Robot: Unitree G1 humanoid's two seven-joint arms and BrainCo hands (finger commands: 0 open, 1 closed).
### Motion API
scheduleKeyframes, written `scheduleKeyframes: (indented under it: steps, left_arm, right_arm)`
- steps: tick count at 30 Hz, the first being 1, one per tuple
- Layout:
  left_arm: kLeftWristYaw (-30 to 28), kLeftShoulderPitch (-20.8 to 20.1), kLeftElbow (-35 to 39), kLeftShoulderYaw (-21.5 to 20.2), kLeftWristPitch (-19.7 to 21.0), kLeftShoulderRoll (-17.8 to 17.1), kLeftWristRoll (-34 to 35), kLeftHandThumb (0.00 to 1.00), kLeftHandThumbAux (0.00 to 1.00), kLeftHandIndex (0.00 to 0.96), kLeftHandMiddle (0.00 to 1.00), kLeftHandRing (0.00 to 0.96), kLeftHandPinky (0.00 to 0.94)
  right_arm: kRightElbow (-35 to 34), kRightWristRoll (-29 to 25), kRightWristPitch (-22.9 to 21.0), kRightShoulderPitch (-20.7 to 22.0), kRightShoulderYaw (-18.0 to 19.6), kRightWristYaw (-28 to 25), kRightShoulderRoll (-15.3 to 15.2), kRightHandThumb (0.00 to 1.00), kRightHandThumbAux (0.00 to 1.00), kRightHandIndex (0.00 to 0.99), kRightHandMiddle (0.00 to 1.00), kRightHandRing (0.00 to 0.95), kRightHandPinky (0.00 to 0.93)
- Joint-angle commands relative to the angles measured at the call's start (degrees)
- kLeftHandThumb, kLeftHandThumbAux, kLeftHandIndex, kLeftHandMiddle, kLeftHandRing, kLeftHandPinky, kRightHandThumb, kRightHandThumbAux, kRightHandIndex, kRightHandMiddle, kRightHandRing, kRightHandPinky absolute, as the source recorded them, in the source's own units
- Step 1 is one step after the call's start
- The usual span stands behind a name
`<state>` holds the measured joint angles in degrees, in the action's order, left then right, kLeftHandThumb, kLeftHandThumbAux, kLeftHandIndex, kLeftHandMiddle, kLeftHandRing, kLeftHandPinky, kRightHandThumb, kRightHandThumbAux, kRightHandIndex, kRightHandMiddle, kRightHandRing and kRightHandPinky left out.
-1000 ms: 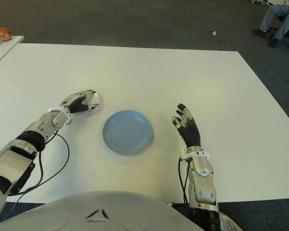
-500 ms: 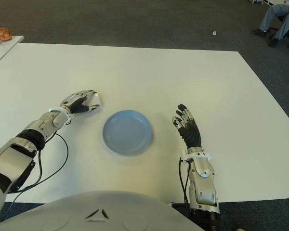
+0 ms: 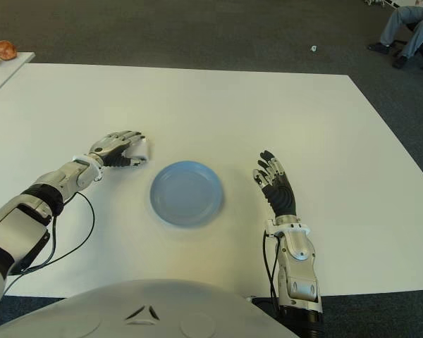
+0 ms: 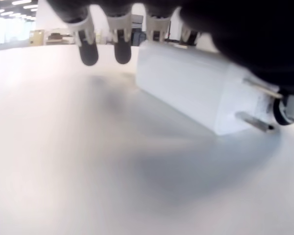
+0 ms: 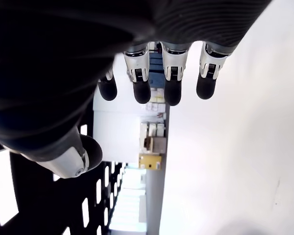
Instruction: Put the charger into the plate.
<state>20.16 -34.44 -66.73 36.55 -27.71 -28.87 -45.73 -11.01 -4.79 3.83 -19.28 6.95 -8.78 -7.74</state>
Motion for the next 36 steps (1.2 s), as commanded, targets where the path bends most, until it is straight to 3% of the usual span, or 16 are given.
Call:
scheduleKeyframes:
  steps: [1, 9, 24, 36]
  left_arm:
    - [1.4, 0.6, -3.0, 2.6, 0.1, -0.1, -3.1, 0.235, 0.296, 0.0, 0.0, 0.005, 0.095]
    - [5.9, 0.3, -4.8, 3.9, 0.7, -0.1, -3.7, 0.225, 0.297, 0.0, 0.0, 0.016, 0.106]
    - [8.1, 0.1, -6.3, 4.1, 1.2, -0.5, -3.4, 0.224, 0.305, 0.0, 0.002, 0.022, 0.11]
    - [7.1, -0.1, -6.9, 3.8, 0.6, -0.8, -2.9, 0.245, 0.322, 0.0, 0.01, 0.062, 0.212]
  right_arm:
    - [0.3, -0.6, 0.9, -0.2, 0.1, -0.5, -0.1, 0.0, 0.588, 0.01, 0.113, 0.093, 0.069]
    - [0.2, -0.9, 1.2, -0.4, 0.2, -1.2, -0.2, 0.002, 0.579, 0.01, 0.114, 0.09, 0.062]
    - [0.1, -0.9, 1.5, -0.6, 0.4, -1.2, 0.0, 0.0, 0.572, 0.014, 0.121, 0.097, 0.072]
    - [-0.1, -0.4, 1.0, -0.6, 0.4, -0.6, 0.3, 0.0, 0.573, 0.018, 0.125, 0.103, 0.078]
